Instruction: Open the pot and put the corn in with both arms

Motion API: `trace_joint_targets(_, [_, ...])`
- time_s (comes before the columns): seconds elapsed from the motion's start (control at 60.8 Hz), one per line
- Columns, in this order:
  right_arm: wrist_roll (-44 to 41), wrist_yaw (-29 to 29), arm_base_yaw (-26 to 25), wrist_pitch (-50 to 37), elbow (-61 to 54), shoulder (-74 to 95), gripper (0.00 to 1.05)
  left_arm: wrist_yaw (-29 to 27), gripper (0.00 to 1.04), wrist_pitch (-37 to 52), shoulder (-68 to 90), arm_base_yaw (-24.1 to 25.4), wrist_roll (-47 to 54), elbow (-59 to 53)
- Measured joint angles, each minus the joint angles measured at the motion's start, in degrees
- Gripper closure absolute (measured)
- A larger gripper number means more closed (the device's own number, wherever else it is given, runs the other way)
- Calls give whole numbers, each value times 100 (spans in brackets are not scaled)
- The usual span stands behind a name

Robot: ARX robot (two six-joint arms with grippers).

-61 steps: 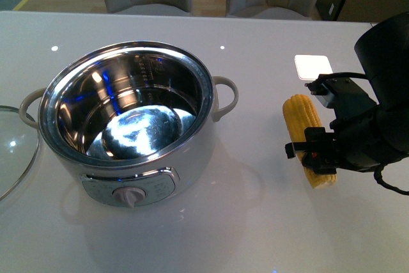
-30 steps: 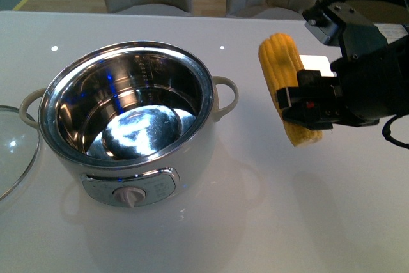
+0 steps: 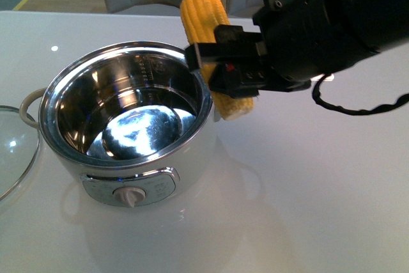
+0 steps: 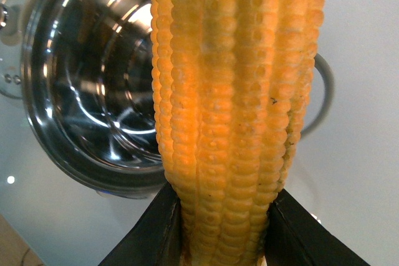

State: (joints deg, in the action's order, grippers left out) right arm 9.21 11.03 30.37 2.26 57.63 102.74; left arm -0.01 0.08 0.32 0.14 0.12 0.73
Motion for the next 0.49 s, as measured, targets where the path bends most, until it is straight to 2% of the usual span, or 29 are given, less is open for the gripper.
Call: trace_joint_targets(0.493, [417, 81, 608, 339, 1309, 953, 73, 0, 7, 0, 0, 0, 0, 0])
